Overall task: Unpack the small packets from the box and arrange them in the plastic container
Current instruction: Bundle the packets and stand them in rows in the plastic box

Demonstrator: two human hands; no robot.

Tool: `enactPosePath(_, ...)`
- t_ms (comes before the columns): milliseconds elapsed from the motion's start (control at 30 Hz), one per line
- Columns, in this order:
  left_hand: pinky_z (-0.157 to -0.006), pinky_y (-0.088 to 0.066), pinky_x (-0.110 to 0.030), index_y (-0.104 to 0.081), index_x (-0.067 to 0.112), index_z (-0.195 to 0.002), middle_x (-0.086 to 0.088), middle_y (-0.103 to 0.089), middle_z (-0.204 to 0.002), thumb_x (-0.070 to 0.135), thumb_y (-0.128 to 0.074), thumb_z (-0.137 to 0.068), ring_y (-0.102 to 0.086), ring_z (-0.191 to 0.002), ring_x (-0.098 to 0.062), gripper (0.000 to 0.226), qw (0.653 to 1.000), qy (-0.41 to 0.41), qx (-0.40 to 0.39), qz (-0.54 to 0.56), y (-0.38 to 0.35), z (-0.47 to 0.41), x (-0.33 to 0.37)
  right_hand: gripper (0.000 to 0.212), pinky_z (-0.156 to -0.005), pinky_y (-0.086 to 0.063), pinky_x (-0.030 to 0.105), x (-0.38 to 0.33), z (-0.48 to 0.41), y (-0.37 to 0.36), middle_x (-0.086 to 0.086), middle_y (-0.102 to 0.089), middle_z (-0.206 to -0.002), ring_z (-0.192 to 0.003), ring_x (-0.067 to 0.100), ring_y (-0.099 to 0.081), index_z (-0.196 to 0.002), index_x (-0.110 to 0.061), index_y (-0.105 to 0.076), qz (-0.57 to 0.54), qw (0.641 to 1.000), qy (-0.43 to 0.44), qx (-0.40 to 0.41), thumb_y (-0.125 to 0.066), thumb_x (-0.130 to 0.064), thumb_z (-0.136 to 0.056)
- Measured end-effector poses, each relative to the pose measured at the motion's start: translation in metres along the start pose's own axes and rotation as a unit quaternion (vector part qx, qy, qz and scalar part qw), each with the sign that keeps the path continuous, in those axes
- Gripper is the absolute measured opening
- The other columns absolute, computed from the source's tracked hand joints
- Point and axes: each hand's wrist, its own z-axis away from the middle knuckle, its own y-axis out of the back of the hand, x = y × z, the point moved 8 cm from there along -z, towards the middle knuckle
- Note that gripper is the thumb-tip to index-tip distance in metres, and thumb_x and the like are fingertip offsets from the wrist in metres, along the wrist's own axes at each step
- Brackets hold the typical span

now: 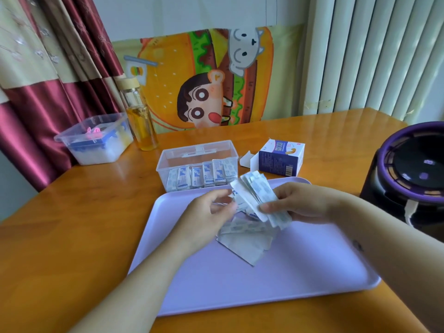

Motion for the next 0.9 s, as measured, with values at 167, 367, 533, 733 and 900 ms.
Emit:
enactPosePath(167, -0.103, -0.044, -0.041, -0.068, 0.018, -0.101, -0.003, -0.071, -0.111, 0.022, -0.045, -0.099, -0.062, -0.111, -0.022, 0.024, 0.957, 0.083, -0.018, 0.276, -0.028, 0.01, 0.008, 0.039, -0.096, -0.048, 0.033, -0.009, -0.012, -0.034, 0.017, -0.066, -0.113, -0.106, 0.027, -0.061, -0.11, 0.004, -0.064, -0.15, 0.986, 0.039, -0.066, -0.065, -0.018, -0.078)
enactPosePath(367, -0.066, -0.038, -0.018, -0.068, 0.022, -0.089, -0.008, -0.068, -0.079, 0.018, -0.05, -0.097, -0.059, -0.061, -0.006, 0.021, 0.975, 0.055, 0.149, 0.155, 0.02, 0.017, 0.003, 0.015, -0.064, -0.053, 0.02, -0.01, -0.013, -0.025, 0.003, -0.07, -0.077, -0.071, 0.012, -0.064, -0.097, -0.005, -0.064, -0.244, 0.968, 0.053, 0.032, -0.051, -0.01, -0.092)
enactPosePath(533, -0.079, -0.042, -0.014, -0.071, 0.022, -0.109, 0.007, -0.052, -0.119, 0.002, -0.047, -0.094, -0.059, -0.091, -0.005, 0.035, 0.957, -0.099, 0.1, -0.254, 0.043, 0.016, -0.001, 0.024, -0.052, -0.052, 0.025, -0.004, -0.01, -0.026, 0.01, -0.069, -0.088, -0.078, 0.021, -0.066, -0.109, -0.003, -0.061, -0.316, 0.948, 0.025, 0.031, -0.041, -0.009, -0.097)
enactPosePath(733, -0.107, -0.027, -0.025, -0.053, 0.043, -0.128, 0.013, -0.031, -0.146, -0.007, -0.031, -0.087, -0.024, -0.134, -0.014, 0.068, 0.896, -0.039, -0.055, -0.439, 0.03, 0.023, -0.036, 0.016, -0.053, -0.049, 0.019, -0.009, -0.016, -0.038, 0.009, -0.068, -0.082, -0.067, 0.012, -0.062, -0.098, -0.004, -0.063, -0.272, 0.961, 0.042, 0.018, -0.048, -0.008, -0.094)
enactPosePath(900, -0.098, -0.029, -0.015, -0.06, 0.034, -0.122, 0.018, -0.053, -0.132, 0.017, -0.045, -0.096, -0.044, -0.116, 0.006, 0.034, 0.999, 0.018, 0.017, -0.024, 0.03, 0.028, 0.0, 0.014, -0.056, -0.051, 0.018, -0.023, -0.017, -0.062, 0.006, -0.064, -0.079, -0.065, 0.011, -0.062, -0.102, -0.005, -0.058, -0.245, 0.967, 0.072, -0.008, -0.055, -0.007, -0.089)
